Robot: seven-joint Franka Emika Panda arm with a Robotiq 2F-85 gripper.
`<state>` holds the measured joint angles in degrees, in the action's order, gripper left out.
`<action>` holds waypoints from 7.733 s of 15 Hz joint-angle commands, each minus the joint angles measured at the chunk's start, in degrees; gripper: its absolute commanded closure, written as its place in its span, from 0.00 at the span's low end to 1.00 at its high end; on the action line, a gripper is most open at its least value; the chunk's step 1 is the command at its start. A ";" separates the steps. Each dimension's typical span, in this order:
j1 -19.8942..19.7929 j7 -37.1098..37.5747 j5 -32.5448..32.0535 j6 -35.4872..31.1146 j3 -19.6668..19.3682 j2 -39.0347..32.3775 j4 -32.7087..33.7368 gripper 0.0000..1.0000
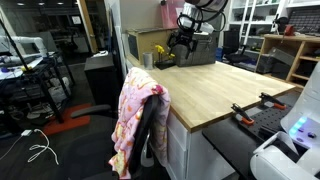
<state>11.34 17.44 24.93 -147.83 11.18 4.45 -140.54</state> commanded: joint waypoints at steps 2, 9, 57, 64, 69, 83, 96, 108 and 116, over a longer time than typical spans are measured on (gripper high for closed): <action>0.78 -3.24 1.50 -1.24 0.42 -5.27 4.51 0.00; 1.72 -6.84 -1.07 -1.36 1.93 -10.21 9.88 0.00; 5.62 -0.92 -13.86 4.34 0.11 -19.53 22.90 0.85; 5.83 -0.05 -13.31 7.92 1.46 -16.41 21.25 0.42; 6.26 1.32 -13.52 6.52 1.85 -19.14 21.92 0.14; 7.26 2.70 -13.67 4.29 0.91 -29.97 31.93 0.00; 7.87 2.79 -13.28 3.65 0.29 -32.85 33.65 0.80; 8.33 4.13 -12.49 3.41 0.61 -30.46 30.45 1.00; 9.09 10.84 -12.89 1.93 -0.76 -25.11 24.16 0.55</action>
<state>19.39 23.35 11.56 -144.00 11.76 -25.92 -109.67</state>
